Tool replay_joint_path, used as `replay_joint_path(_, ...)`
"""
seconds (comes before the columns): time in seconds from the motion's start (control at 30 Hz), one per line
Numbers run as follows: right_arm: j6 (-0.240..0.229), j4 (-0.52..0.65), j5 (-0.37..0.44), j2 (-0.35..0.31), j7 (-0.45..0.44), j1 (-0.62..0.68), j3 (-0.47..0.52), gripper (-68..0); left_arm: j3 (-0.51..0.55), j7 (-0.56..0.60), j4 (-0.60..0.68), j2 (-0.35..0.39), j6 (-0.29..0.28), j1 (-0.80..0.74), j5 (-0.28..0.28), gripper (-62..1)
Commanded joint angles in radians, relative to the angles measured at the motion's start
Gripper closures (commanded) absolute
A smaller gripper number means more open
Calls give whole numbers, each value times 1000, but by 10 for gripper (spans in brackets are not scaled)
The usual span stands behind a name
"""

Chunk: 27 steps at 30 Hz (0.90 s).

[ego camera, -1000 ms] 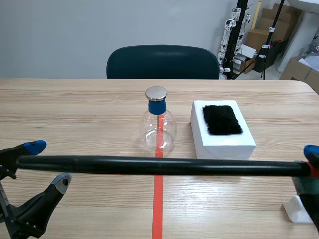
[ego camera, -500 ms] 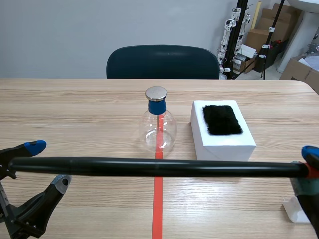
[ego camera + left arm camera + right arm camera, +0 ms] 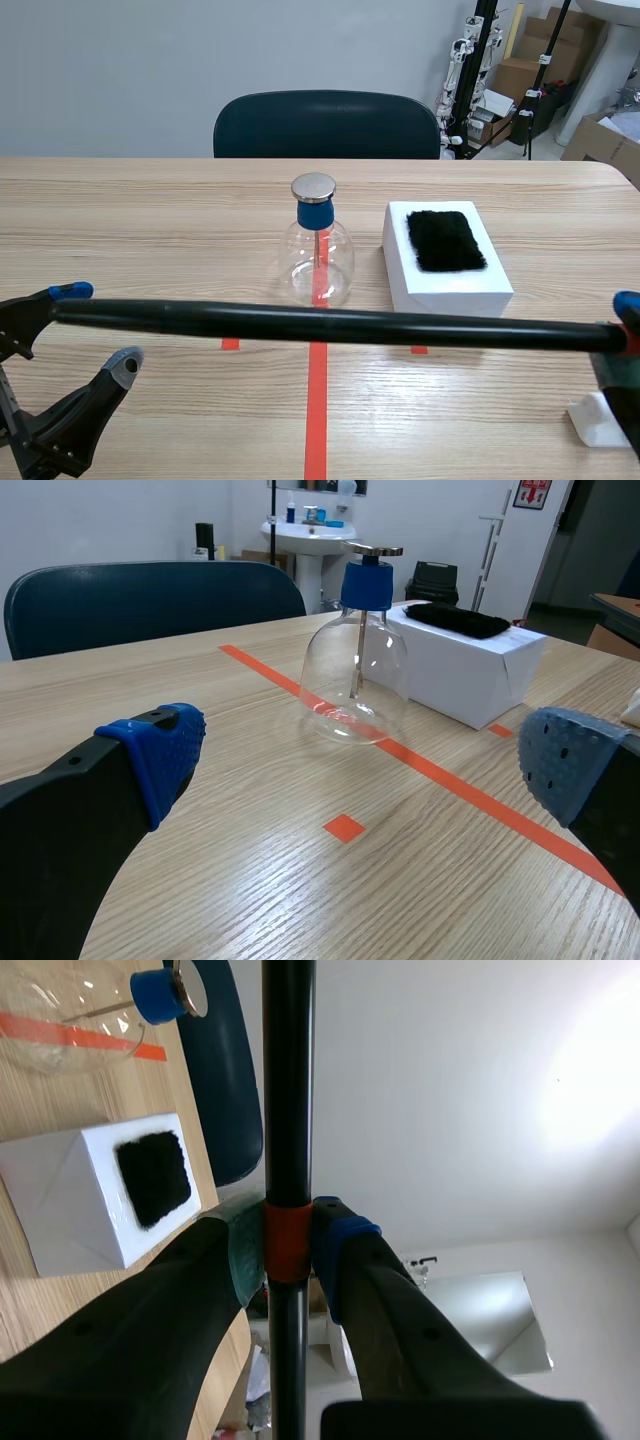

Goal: Do the electroscope experiment. pick up the black charging rod

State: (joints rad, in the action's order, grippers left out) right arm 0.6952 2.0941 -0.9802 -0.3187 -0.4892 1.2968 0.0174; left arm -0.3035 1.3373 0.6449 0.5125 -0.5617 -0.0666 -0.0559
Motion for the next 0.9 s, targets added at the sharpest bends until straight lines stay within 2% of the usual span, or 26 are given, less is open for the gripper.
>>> replay_joint_path(0.0,15,8,7,0,9,-1,2,0,6,17,8,1,-3,3,10,-623)
replay_joint_path(0.87,15,8,7,0,19,-1,2,0,6,17,8,1,-3,3,10,-623)
